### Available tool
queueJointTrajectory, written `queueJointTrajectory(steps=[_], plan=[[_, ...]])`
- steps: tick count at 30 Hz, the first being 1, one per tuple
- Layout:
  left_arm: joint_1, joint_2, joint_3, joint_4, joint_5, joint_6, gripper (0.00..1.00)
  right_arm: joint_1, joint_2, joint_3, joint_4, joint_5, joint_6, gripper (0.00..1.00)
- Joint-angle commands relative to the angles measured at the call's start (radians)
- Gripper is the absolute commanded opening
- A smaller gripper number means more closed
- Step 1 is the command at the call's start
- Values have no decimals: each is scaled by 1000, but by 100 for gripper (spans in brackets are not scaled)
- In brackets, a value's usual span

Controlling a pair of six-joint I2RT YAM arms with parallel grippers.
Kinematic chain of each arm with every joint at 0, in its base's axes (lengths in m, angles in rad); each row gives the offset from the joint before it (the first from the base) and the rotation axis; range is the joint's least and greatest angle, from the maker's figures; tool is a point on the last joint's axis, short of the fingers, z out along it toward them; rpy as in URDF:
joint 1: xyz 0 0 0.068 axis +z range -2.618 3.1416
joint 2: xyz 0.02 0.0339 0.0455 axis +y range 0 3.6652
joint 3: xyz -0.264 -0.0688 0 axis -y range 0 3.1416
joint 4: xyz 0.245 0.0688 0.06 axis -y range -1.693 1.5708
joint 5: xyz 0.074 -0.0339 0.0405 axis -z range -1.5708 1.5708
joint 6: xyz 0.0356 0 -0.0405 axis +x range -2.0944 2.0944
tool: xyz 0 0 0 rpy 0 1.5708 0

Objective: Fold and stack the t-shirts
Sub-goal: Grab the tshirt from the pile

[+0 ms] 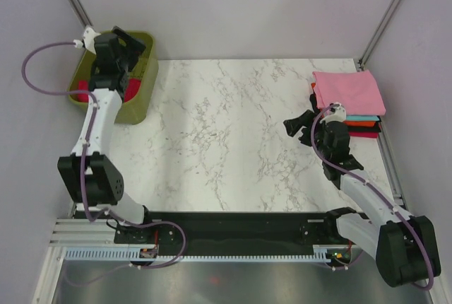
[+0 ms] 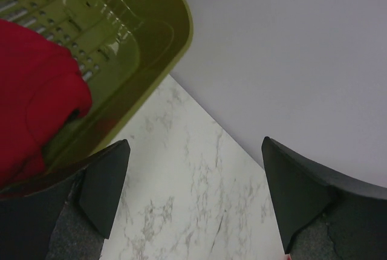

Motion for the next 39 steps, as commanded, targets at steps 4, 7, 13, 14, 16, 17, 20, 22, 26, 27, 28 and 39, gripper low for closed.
queueJointTrajectory(steps=[4,7,13,14,16,17,20,22,26,27,28,39], plan=[[96,366,452,-403,-75,116,99,6,-2,-27,49,-11,11,98],[139,543,639,-466,-59,154,100,6,22,-27,66,-33,20,98],[203,793,803,-523,-45,222,100,7,47,-22,89,-70,40,98],[212,824,813,-526,-45,222,100,7,48,-20,89,-71,43,98],[232,892,825,-524,-27,217,100,6,48,-22,89,-70,42,98],[235,914,848,-524,-22,222,100,7,50,-22,89,-68,42,98],[248,986,891,-524,-17,228,100,7,52,-20,89,-70,39,98],[254,1020,905,-524,-11,220,100,6,50,-20,89,-68,39,98],[263,1101,943,-523,27,194,98,7,50,-17,86,-65,36,98],[265,1129,954,-524,36,188,98,7,49,-17,84,-62,33,98],[268,1135,965,-524,52,188,98,6,47,-17,83,-60,33,98],[292,1125,926,-523,135,151,69,7,70,-10,83,-62,34,98]])
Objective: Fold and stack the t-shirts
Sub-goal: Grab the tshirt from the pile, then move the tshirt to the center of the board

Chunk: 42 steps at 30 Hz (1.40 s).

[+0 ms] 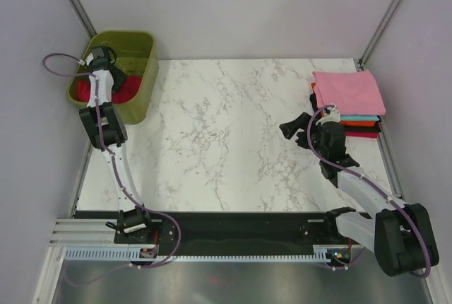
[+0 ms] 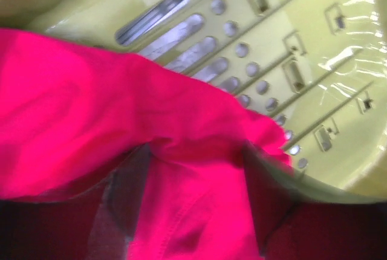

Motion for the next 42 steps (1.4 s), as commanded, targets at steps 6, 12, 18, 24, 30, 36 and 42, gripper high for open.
queueJointTrajectory(steps=[6,12,18,24,30,36,42], plan=[[5,-48,-68,-45,123,-9,2,1,12,17,33,-1,1,98],[-19,-270,-79,-32,100,21,2,0,38,27,37,-10,-4,98],[-29,-435,-136,-2,124,15,2,3,34,27,42,-10,-8,98],[-38,-571,-171,18,181,1,2,1,34,24,45,-8,-13,98],[-74,-683,-190,23,231,-26,2,1,18,22,45,-4,-19,98],[-214,-829,-147,51,201,-46,2,1,9,24,42,-4,-25,98],[-444,-965,-136,84,138,-65,2,1,-26,27,22,12,-41,98]])
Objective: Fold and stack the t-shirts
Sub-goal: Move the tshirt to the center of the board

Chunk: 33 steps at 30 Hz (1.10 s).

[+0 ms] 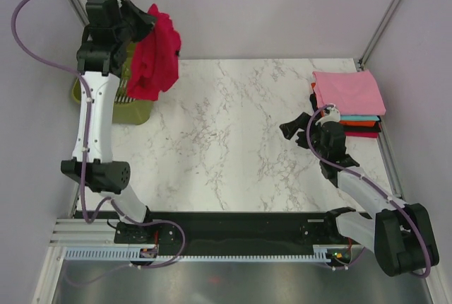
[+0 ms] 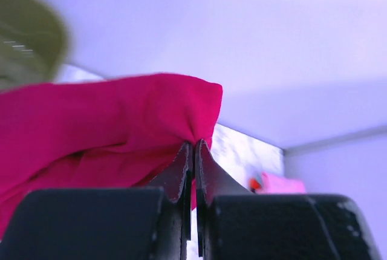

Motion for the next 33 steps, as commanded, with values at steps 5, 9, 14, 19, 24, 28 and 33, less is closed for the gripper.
queueJointTrajectory(steps=[5,9,14,19,24,28,33], plan=[[-242,-233,-199,188,-1,-111,2,1,-86,27,-5,39,-38,98],[-267,-213,-341,212,14,-79,43,3,-111,16,-1,34,-53,98],[-267,-216,-472,154,42,-51,100,3,-97,14,35,-3,-54,98],[-277,-392,-833,332,68,-97,100,33,-31,34,64,-70,-76,98],[-366,-517,-1167,485,57,-121,100,113,56,99,33,-46,-117,95],[-423,-497,-1296,570,51,-91,100,184,151,138,23,-1,-150,92],[-448,-359,-1317,605,59,15,100,244,316,247,1,28,-154,82]])
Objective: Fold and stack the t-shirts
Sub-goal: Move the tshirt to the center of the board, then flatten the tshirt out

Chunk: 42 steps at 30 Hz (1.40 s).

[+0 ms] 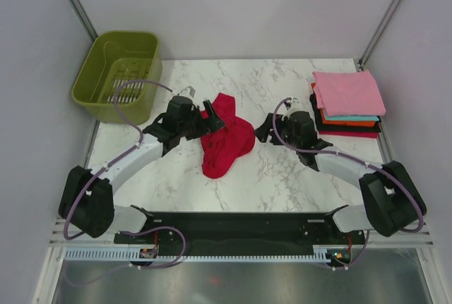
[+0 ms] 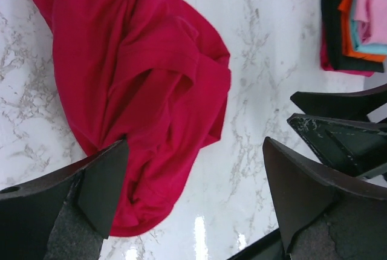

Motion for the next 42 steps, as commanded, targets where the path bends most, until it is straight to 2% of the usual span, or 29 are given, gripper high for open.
queueJointTrajectory(steps=[1,3,7,12,16,18,19,20,22,23,24,30,35,42], plan=[[-3,99,-5,111,6,87,100,21,109,123,-24,33,-13,80],[-7,169,8,144,-7,106,99,21,193,212,-75,38,-1,72],[-14,247,31,173,-24,153,96,27,325,335,-137,46,10,69],[-15,293,46,176,-37,190,91,58,448,358,-63,0,45,63],[-15,301,63,176,-22,195,86,73,482,395,-97,16,43,56],[-15,292,61,176,-28,201,84,81,470,385,-89,9,51,43],[-15,277,60,174,-33,203,80,86,458,377,-77,1,53,38],[-15,269,57,174,-34,204,79,92,442,366,-78,13,48,28],[-15,243,49,176,-48,206,79,98,390,361,-103,56,34,16],[-17,232,48,174,-53,204,79,98,370,361,-115,74,25,3],[-15,222,45,174,-53,203,79,98,326,358,-127,93,22,0],[-15,136,-3,223,-54,189,82,98,87,279,-144,243,2,0],[-66,55,-26,246,-57,235,90,103,-98,225,-158,276,-38,1],[-99,2,-78,326,-8,259,92,145,-86,216,-85,142,-69,0]])
